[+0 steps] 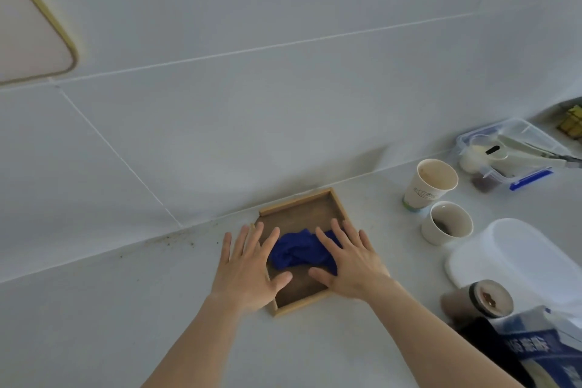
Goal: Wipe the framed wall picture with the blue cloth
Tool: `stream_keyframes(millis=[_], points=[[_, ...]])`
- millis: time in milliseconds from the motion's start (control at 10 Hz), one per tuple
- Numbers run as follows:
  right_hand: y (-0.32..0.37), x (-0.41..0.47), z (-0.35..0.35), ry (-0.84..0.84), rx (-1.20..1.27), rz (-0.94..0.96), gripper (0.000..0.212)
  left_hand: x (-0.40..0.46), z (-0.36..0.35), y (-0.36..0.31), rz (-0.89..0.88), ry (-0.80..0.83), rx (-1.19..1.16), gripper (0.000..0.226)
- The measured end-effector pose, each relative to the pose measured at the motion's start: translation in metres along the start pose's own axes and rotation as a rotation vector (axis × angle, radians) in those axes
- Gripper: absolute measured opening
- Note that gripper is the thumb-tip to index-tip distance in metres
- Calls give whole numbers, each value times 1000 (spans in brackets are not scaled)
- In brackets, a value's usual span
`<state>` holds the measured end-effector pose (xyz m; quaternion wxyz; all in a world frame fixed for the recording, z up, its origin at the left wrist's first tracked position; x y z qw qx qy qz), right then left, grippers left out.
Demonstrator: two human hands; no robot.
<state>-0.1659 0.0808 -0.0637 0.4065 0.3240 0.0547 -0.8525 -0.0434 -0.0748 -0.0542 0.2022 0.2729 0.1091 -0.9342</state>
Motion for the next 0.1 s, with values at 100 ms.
stream_keyframes(millis=[100], points=[[9, -17, 12, -2, 15, -22, 91, -24, 15, 11, -16, -11, -10, 94]])
Point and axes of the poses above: each hand's wrist, its own x-axis towards the middle knuckle, its own z-axis out of the back of the hand, y = z × x, the point moved 10 cm from there along x, towards the middle knuckle, and after that the axes turned 14 degrees about y, right-handed, at the moved point
